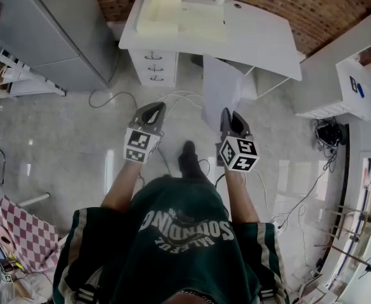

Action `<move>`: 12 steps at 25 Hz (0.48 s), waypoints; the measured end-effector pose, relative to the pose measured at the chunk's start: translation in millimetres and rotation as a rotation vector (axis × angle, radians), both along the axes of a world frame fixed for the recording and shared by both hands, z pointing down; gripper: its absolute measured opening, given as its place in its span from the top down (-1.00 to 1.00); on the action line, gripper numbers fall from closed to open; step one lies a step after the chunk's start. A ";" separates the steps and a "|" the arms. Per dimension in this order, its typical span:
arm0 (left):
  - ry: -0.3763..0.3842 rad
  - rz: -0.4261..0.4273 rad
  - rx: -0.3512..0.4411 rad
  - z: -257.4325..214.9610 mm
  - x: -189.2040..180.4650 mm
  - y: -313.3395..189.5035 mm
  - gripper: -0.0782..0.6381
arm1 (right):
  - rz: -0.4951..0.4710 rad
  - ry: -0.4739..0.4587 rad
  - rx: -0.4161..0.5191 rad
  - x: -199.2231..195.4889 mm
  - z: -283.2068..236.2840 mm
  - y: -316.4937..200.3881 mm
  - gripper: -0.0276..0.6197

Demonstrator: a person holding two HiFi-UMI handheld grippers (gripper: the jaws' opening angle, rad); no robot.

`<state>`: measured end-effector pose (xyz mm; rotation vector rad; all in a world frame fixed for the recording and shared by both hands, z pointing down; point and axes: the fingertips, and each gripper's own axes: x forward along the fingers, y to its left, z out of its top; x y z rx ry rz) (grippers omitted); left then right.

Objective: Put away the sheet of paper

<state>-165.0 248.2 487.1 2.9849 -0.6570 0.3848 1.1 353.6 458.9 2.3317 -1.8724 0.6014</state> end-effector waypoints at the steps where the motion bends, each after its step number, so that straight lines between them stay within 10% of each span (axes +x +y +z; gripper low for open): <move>1: -0.001 -0.006 0.000 0.1 5.5 -7.2 0.76 | -0.005 0.001 -0.003 6.1 0.7 -7.6 0.91; 12: -0.026 -0.066 -0.008 -2.9 70.4 -78.5 0.76 | -0.069 -0.014 -0.018 82.0 4.2 -85.6 0.91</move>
